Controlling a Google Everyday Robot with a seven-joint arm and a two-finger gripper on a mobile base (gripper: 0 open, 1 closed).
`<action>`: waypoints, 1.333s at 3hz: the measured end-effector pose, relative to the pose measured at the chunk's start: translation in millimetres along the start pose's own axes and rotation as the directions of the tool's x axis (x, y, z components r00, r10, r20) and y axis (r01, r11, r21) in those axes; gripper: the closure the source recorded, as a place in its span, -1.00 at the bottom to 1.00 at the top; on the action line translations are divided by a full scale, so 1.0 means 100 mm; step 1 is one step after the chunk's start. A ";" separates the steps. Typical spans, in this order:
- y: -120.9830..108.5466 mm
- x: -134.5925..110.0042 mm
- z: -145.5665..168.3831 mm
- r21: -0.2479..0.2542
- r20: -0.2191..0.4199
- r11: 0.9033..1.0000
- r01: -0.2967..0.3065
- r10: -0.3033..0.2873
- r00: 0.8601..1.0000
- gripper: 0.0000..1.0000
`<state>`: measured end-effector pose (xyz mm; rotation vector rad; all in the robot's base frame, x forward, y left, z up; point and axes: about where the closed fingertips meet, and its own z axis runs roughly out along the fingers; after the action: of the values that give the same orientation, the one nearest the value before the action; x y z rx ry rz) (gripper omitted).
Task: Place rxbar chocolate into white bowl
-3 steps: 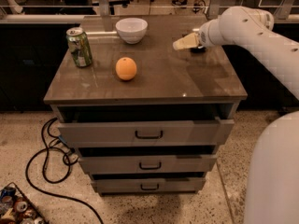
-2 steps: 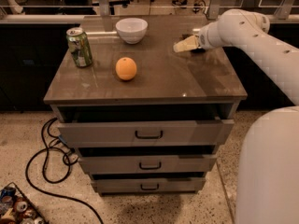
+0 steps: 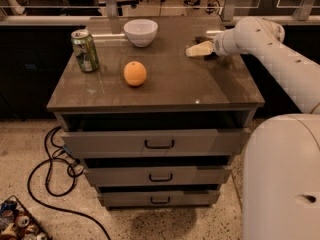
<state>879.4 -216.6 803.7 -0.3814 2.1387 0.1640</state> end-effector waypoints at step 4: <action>-0.03 -0.11 -0.06 -0.001 0.002 1.000 -0.022 0.022 1.000 0.90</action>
Offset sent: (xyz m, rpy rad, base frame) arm 0.0020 -0.0025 -0.0025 0.0187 0.0037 -0.0124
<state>881.4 -219.0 816.2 -0.3575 2.1416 0.1778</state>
